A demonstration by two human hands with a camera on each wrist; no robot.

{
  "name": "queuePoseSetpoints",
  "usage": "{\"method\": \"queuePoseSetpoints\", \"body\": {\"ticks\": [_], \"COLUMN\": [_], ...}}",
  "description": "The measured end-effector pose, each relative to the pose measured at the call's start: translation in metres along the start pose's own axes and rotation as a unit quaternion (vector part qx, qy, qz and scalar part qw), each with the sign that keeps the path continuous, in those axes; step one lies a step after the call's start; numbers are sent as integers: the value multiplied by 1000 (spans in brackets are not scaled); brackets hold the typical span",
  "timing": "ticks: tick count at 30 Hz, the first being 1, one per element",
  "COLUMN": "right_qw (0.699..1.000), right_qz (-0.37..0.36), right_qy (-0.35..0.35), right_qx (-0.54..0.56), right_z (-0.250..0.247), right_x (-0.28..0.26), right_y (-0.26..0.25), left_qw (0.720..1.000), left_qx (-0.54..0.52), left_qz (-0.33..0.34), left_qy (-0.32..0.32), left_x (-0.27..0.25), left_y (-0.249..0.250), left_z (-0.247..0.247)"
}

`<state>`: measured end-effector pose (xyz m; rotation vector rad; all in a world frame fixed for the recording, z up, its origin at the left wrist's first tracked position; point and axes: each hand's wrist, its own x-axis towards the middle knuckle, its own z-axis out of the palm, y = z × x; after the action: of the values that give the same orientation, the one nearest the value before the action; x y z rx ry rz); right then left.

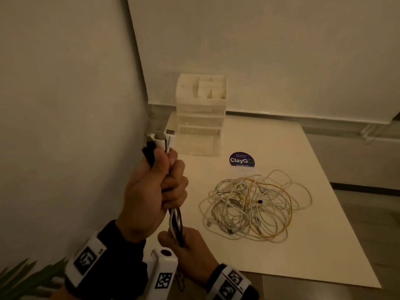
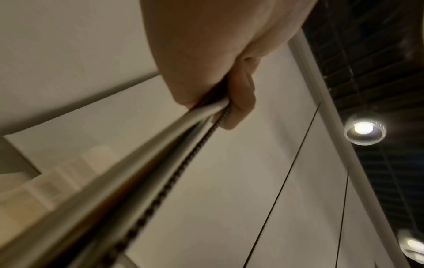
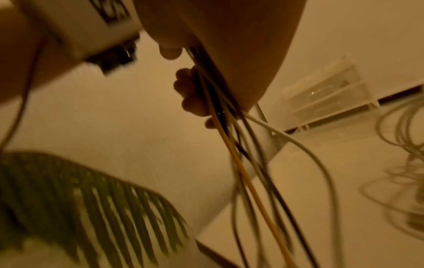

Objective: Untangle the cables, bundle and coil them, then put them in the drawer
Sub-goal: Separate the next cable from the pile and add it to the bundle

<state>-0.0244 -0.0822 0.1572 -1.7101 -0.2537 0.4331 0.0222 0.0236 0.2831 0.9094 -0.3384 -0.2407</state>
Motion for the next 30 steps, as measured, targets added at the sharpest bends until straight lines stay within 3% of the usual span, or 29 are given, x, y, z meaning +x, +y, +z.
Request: {"method": "queuePoseSetpoints", "body": {"ticks": [5,9,12,14,16,20,22,26,28,30], "right_qw": [998,983,969,963,960,902,901,885,856,808], "right_qz": [62,154,180,178,120,90,103,45,8,10], "right_qy": [20,-34,-81,-105,-143,-262,-216,-115,-104,-104], "right_qx": [-23,-94,-152,-173,-209,-331,-361,-449,-506,-580], "right_z": [-6,-11,-15,-22,-36,-83,-105,-112,-110,-108], "right_x": [5,4,-1,-3,-3,4,24,64,76,82], "right_y": [35,66,80,76,71,79,90,124,140,147], "left_qw": [999,996,997,997,995,994,993,986,980,976], "left_qx": [22,57,40,30,36,72,76,83,94,112], "left_qz": [40,73,48,31,26,26,32,44,55,66], "left_qy": [9,14,41,65,85,81,88,138,164,176], "left_x": [-11,-8,-2,0,1,2,3,5,9,14], "left_y": [1,5,-4,-11,-12,-13,-14,-14,-13,-9], "left_z": [8,6,-3,-7,-8,4,7,12,15,18]}}
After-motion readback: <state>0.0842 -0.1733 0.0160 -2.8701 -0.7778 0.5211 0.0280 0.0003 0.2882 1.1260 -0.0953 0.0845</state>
